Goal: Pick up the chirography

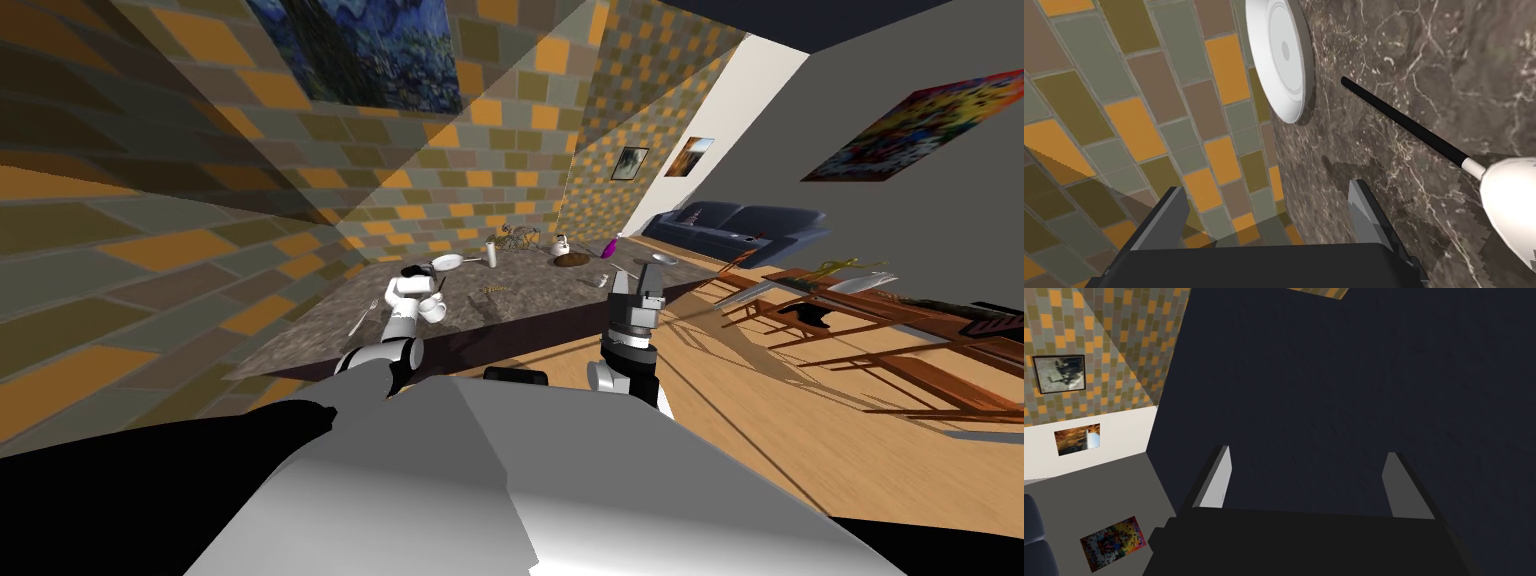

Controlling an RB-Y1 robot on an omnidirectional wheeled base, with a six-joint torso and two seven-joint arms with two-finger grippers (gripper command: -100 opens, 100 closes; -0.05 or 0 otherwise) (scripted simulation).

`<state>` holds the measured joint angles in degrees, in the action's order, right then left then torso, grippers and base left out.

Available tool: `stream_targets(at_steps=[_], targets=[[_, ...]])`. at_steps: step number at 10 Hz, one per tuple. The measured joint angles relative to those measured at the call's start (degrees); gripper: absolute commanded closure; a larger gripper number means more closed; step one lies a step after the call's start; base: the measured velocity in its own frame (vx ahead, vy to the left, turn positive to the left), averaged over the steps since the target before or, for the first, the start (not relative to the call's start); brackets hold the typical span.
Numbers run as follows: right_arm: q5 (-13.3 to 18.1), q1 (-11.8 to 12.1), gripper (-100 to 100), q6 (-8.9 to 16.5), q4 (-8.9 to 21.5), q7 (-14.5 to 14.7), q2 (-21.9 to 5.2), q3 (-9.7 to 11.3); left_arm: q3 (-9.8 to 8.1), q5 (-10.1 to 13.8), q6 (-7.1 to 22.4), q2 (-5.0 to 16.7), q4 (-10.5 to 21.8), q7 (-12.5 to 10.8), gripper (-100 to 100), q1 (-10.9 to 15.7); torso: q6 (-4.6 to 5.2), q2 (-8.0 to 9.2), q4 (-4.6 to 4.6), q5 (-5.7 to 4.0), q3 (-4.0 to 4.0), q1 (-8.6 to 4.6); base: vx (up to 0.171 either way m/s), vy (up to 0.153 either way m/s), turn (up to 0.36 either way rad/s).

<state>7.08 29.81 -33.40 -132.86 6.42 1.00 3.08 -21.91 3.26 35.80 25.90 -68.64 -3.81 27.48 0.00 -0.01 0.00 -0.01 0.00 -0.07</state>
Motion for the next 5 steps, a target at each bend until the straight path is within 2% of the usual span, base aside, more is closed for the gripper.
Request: stream_targets(at_steps=[3, 5], targets=[[0.00, 0.00, 0, 0.00, 0.00, 0.00, 0.00, 0.00, -1.38, 0.57, 4.30, 1.03, 5.32, 0.02, -100, 3.87, -0.04, 0.01, -0.01, 0.01, 0.00, 0.00, -0.004, -0.015, -0.089], [0.00, 0.00, 0, 0.00, 0.00, 0.00, 0.00, 0.00, -2.39, 0.35, 7.51, 1.41, 8.61, -0.20, -100, 6.64, -0.04, 0.01, -0.01, 0.00, 0.00, -0.02, -0.001, -0.007, -0.029]])
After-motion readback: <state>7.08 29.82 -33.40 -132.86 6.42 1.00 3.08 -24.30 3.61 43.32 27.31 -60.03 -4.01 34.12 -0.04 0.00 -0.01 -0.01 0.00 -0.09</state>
